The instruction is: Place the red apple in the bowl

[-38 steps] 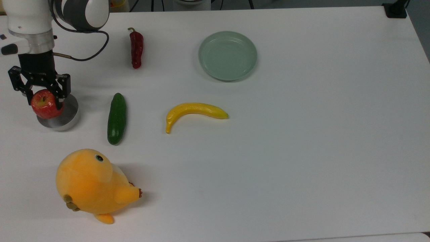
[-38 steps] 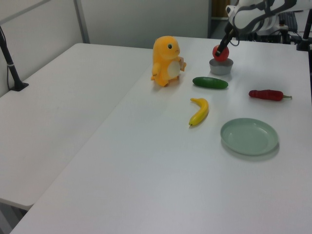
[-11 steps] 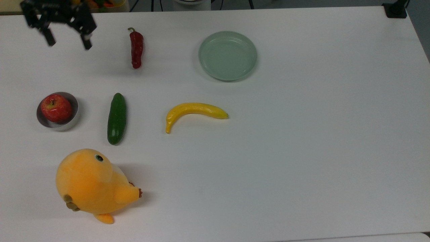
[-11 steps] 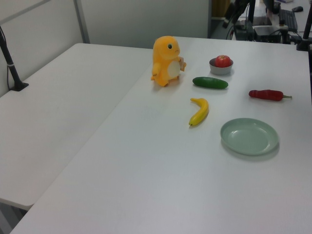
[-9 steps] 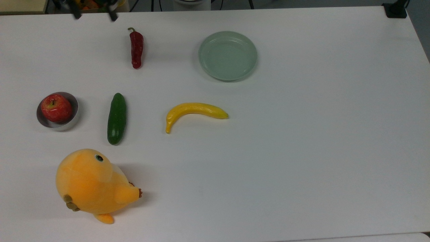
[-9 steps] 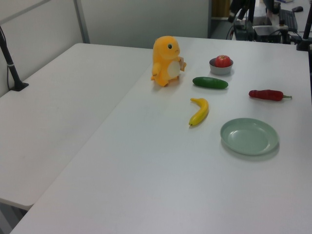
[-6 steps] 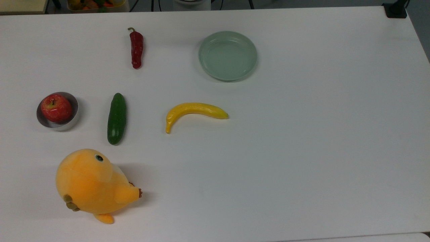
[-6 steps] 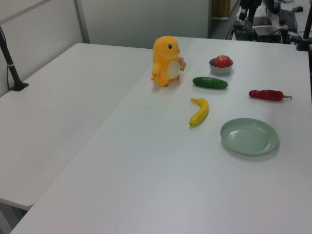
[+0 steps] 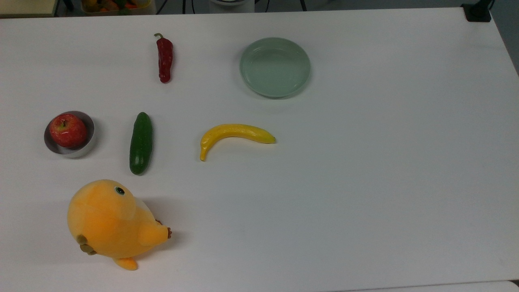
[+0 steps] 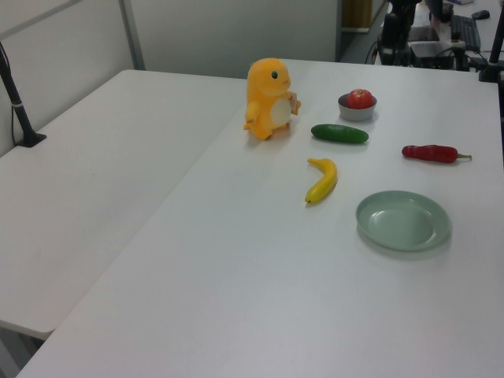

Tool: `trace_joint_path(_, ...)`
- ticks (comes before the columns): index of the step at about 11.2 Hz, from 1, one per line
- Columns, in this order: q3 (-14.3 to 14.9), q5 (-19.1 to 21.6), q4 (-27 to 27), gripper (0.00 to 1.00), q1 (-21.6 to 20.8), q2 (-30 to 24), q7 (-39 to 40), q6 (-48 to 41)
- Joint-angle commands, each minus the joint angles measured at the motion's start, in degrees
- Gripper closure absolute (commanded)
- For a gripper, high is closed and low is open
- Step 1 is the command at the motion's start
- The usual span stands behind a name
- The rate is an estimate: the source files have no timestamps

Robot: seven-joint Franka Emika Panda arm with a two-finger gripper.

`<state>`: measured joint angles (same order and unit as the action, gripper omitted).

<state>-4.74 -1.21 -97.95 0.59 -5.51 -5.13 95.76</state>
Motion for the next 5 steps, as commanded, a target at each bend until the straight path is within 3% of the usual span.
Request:
trace_joint_path(1,3.4,-0.6,0.4,0.00,-0.3,1.5,6.4,5.6)
trace_joint_path(5,3.9,-0.2,0.4,0.00,-1.4,1.7,5.6,5.9)
